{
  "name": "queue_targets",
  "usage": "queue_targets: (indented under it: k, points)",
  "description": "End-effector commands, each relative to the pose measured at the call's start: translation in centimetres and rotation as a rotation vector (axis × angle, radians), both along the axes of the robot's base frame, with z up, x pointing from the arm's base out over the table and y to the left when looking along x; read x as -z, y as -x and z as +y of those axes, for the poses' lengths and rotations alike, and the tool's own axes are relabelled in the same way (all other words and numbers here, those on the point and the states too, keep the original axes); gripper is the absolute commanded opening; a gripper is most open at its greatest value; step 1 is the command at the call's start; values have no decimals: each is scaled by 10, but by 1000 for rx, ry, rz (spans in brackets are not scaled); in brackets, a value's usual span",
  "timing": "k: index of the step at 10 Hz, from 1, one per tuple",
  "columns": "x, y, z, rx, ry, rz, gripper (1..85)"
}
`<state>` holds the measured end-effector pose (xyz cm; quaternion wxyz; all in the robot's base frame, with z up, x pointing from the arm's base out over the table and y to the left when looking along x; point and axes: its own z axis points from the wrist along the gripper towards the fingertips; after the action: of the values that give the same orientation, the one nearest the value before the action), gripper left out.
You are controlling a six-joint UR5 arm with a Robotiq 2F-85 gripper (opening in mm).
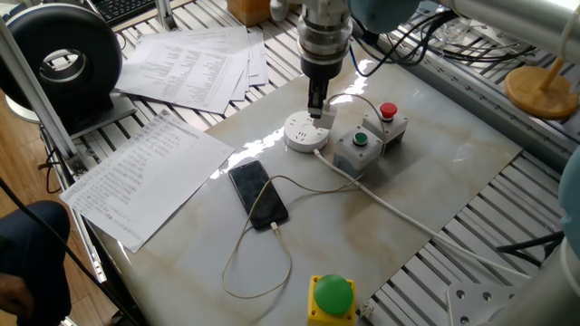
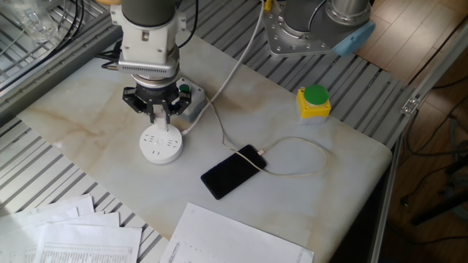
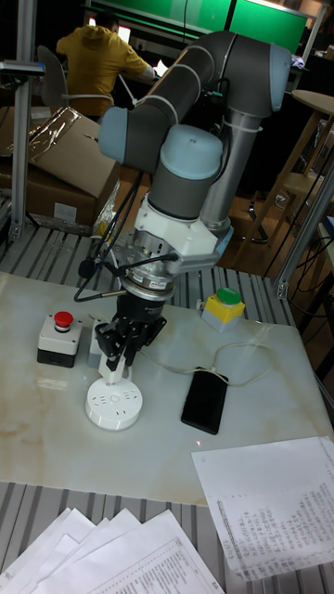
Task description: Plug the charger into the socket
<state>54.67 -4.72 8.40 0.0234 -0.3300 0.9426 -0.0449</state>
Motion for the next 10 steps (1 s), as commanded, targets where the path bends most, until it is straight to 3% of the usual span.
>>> queue_targets:
  k: [1, 7, 10]
  points:
    - [7, 5, -4, 11, -28, -3, 10]
    - [5, 7, 3, 38, -62, 4, 10]
    - [3, 11, 6, 61, -70, 32, 10]
